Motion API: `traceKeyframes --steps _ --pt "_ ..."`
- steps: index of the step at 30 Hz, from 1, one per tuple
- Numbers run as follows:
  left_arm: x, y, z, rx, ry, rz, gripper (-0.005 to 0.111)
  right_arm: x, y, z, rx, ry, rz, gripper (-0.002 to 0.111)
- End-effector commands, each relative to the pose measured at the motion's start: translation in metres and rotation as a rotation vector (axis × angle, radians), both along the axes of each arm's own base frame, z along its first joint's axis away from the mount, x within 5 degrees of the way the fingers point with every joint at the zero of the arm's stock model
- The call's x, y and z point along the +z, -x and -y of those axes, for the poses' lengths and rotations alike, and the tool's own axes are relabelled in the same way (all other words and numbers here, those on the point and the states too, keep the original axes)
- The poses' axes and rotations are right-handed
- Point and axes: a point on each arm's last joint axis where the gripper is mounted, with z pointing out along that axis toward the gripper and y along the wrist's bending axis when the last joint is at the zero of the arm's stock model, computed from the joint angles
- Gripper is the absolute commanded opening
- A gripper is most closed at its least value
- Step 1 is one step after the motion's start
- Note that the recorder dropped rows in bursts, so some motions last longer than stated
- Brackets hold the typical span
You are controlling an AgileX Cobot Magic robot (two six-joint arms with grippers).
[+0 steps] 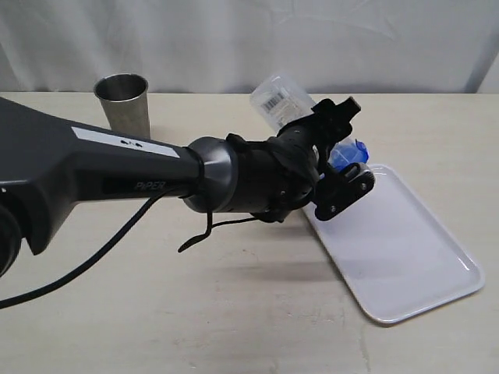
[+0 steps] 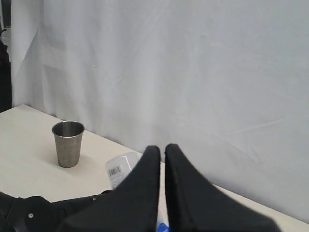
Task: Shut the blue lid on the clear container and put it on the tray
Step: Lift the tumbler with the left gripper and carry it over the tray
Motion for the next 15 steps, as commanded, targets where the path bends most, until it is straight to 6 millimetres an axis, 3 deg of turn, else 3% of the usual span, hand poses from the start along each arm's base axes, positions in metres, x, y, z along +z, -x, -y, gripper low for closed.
traceKeyframes --steps 1,9,15 --pt "0.0125 -0.0011 0.0034 -0.038 -0.084 0.063 0.000 0.0003 0.0006 0.0011 -0.007 -0.004 0.019 0.004" --pt "0.0125 -0.0011 0.0034 -0.052 -0.117 0.070 0.000 -0.0001 0.0005 0.0012 -0.009 -0.010 0.012 0.004" --pt "0.0121 -0.0008 0.0042 -0.002 0.020 0.037 0.000 -0.0001 0.0005 0.0012 -0.009 -0.010 0.012 0.004"
